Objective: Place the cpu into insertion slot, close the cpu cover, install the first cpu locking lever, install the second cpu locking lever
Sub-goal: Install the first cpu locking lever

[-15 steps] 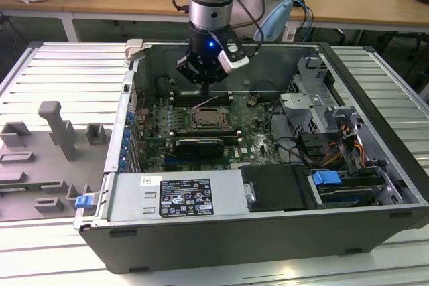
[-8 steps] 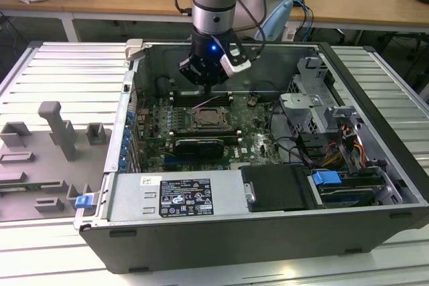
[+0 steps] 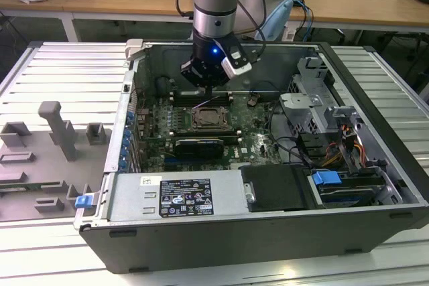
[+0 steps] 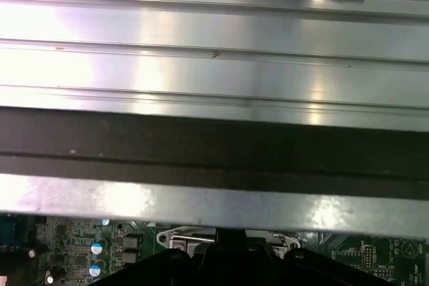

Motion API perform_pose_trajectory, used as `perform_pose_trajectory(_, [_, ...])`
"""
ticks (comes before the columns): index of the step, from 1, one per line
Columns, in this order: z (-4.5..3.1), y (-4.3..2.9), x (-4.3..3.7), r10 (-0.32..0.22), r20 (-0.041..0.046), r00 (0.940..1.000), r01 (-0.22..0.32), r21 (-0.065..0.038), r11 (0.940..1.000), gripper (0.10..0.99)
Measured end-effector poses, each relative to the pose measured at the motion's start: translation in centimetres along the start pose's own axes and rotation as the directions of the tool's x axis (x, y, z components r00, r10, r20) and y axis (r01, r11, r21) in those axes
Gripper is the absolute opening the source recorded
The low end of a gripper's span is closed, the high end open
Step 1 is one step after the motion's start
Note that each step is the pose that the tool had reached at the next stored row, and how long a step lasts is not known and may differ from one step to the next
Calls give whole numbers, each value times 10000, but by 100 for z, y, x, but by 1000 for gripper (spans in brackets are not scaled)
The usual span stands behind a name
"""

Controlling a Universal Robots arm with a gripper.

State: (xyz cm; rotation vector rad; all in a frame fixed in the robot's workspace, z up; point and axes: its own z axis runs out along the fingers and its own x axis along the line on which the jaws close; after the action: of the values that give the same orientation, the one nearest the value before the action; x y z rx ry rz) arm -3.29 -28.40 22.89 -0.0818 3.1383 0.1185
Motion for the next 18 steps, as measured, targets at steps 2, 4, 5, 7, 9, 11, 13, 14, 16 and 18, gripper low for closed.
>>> perform_pose_trajectory(2, [10,14,-10,-1,1,10000,1,-1,10000,106])
perform_pose_trajectory(4, [23,24,-24,-1,0,10000,1,-1,10000,106])
perform_pose_trajectory(5, [32,29,-33,0,0,10000,0,-1,10000,106])
perform_pose_trajectory(7, [48,32,-62,1,0,10000,-1,-1,10000,106])
perform_pose_trajectory(9, [60,29,-104,1,-2,10000,-1,0,10000,106])
perform_pose_trajectory(11, [71,21,-121,0,-3,10000,0,0,10000,106])
perform_pose_trajectory(13, [80,3,-121,0,-1,10000,0,-1,10000,106])
perform_pose_trajectory(14, [82,-7,-120,1,-2,10000,-1,-1,10000,106])
perform_pose_trajectory(16, [100,-19,-127,0,-2,10000,0,0,10000,106])
perform_pose_trajectory(18, [115,-20,-134,0,-1,10000,0,-1,10000,106])
